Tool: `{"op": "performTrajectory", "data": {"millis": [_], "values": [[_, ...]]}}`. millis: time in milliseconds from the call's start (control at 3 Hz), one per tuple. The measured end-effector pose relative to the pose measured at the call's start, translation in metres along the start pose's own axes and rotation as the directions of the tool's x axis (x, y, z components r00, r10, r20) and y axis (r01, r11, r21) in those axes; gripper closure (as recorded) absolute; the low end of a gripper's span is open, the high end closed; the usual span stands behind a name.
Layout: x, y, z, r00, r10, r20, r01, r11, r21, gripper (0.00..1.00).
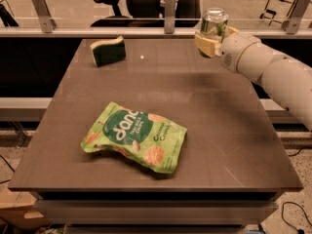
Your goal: Place green can upright
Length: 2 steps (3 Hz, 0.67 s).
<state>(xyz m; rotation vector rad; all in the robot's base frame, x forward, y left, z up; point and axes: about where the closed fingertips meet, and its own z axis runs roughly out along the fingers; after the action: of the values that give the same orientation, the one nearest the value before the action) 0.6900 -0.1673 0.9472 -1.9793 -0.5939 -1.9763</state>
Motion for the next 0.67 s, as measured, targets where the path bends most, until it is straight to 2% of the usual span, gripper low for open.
{"op": "performTrajectory", "data": {"millis": [667], "values": [[-0.027, -0.005, 0.000, 0.997, 0.023, 0.069, -0.024, 0.9997, 0.002, 1.00]]}}
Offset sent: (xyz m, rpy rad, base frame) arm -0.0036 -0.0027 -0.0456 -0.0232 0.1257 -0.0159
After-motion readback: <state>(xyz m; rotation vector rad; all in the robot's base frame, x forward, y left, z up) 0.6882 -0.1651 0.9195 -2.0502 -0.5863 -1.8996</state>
